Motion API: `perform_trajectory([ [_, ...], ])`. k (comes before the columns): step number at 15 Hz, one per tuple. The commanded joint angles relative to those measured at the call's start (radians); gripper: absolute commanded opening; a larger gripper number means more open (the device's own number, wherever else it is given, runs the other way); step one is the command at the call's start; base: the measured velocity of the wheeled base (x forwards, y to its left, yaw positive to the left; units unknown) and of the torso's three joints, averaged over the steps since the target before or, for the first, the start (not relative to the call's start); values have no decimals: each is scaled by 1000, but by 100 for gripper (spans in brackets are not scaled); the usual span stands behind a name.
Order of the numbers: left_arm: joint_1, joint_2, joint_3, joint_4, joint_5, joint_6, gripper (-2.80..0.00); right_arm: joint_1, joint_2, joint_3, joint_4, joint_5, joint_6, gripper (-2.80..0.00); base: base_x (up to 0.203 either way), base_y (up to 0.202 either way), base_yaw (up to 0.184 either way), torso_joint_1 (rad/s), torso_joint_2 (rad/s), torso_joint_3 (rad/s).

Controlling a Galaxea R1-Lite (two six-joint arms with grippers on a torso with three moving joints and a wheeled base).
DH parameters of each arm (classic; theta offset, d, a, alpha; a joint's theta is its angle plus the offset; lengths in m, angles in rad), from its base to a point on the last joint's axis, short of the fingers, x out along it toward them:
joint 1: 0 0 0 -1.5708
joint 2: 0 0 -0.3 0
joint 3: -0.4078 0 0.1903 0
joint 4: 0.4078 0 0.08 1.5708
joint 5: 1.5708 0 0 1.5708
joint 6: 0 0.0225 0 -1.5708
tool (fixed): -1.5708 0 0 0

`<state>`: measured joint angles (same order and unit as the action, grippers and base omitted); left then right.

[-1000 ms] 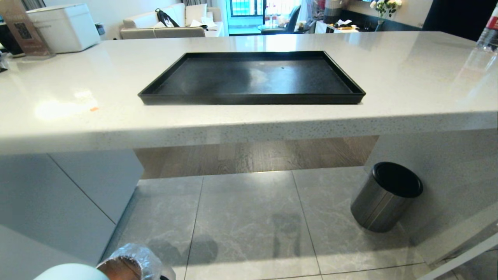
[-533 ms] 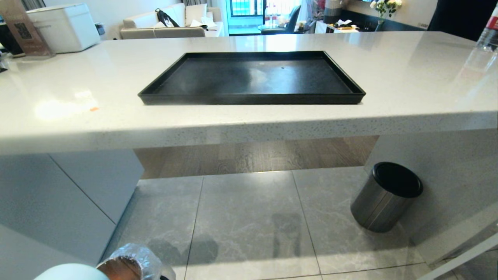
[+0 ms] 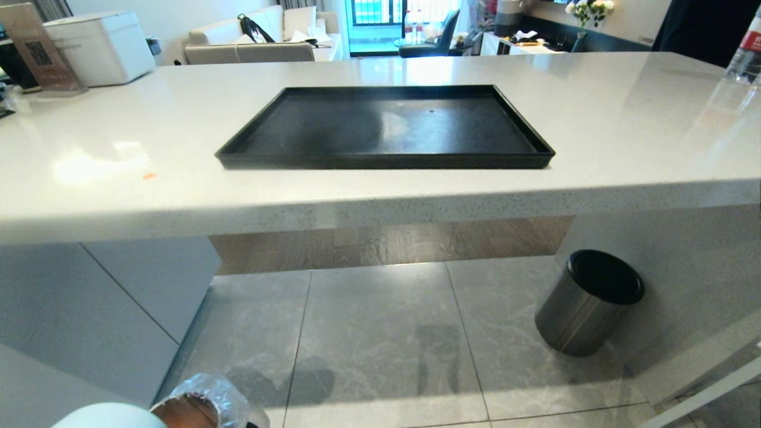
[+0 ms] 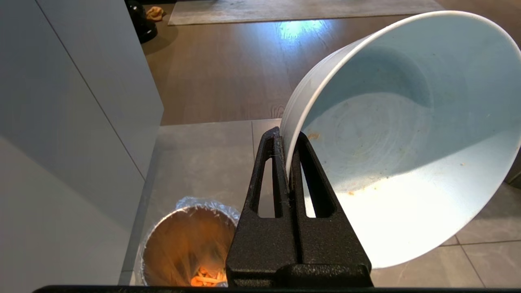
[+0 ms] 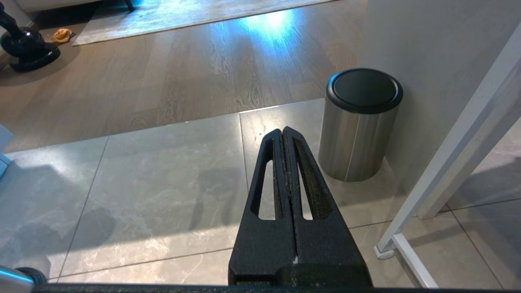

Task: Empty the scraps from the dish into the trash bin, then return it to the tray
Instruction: Put the bowl back to the table

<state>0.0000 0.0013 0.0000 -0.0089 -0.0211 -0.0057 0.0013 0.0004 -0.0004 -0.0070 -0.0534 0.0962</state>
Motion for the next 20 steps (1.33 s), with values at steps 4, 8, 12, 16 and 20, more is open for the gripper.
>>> perform_trajectory([
  [4,0,0,0,0,0,0,-280,0,0,0,-1,0,0,-280,0,0,0,-17,-377,-400],
  [8,0,0,0,0,0,0,-280,0,0,0,-1,0,0,-280,0,0,0,28,-440,-405],
  [12,0,0,0,0,0,0,-280,0,0,0,-1,0,0,-280,0,0,0,87,-466,-385],
  [16,0,0,0,0,0,0,-280,0,0,0,-1,0,0,-280,0,0,0,125,-498,-365],
  [20,0,0,0,0,0,0,-280,0,0,0,-1,0,0,-280,0,0,0,163,-514,-364],
])
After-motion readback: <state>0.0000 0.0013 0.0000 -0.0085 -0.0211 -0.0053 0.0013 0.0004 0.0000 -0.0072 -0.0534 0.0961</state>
